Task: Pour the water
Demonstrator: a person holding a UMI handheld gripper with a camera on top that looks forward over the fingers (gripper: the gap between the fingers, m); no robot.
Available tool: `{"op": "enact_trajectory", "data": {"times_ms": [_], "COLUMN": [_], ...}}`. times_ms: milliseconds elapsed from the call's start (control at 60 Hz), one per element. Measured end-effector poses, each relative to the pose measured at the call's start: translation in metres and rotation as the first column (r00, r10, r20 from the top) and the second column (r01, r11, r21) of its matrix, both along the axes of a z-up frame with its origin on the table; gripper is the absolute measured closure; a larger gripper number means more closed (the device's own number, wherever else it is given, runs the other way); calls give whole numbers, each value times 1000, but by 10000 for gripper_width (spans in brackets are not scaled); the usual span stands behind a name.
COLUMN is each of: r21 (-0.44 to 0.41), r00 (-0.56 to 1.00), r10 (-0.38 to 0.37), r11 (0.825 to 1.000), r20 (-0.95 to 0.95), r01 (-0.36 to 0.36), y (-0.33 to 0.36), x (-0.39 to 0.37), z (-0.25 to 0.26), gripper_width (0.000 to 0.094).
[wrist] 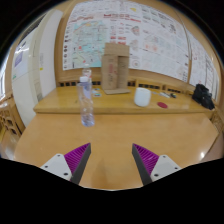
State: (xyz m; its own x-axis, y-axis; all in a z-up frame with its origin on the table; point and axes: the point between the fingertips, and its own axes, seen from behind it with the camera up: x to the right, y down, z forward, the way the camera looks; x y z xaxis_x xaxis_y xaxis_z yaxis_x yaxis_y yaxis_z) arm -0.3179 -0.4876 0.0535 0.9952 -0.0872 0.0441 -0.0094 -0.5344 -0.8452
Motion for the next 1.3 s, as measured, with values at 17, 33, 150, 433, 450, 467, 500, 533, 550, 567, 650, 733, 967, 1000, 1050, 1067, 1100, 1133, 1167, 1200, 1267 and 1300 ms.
{"op": "enact_trajectory", "data": {"times_ms": [17, 33, 150, 433, 450, 467, 500, 533, 550, 567, 650, 733, 967, 1000, 1050, 1067, 1100, 1133, 1167, 1200, 1267, 1300], "r21": [5, 11, 72, 187, 189, 191, 197, 197, 196, 197, 214, 238, 269, 269, 275, 286, 307, 330, 358, 383, 428, 445], "r00": [1000, 1000, 996, 997, 997, 997, 997, 997, 997, 996, 994, 990, 980, 977, 970, 968, 962, 951, 939, 921, 868, 832], "r10": [10, 20, 82, 79, 77, 76, 76, 80, 82, 87, 111, 140, 196, 212, 238, 245, 261, 285, 300, 318, 349, 363], "r11": [1000, 1000, 994, 979, 979, 979, 977, 977, 977, 976, 971, 961, 945, 943, 937, 933, 925, 915, 906, 898, 885, 881], "r20": [-5, -9, -20, -11, -7, -4, 4, 9, 8, 6, -1, 12, -17, -28, -53, -63, -86, -121, -169, -225, -354, -420], "r01": [-10, -20, -80, -76, -74, -74, -76, -80, -82, -87, -109, -139, -185, -197, -214, -217, -223, -232, -225, -216, -182, -160], "y": [9, 19, 91, 234, 238, 243, 252, 258, 261, 263, 270, 274, 276, 274, 271, 271, 271, 270, 270, 273, 277, 281], "x": [-9, -17, -66, -98, -98, -98, -97, -97, -97, -98, -102, -105, -109, -110, -114, -114, -114, -114, -113, -113, -103, -95], "z": [0, -1, 4, 0, -1, -2, -6, -9, -11, -12, -16, -14, -9, -5, 8, 14, 28, 45, 65, 84, 123, 142], "gripper_width": [86, 91, 88, 127, 134, 135, 148, 162, 183, 197, 418, 450, 638, 638, 639, 638, 639, 639, 638, 640, 640, 640]}}
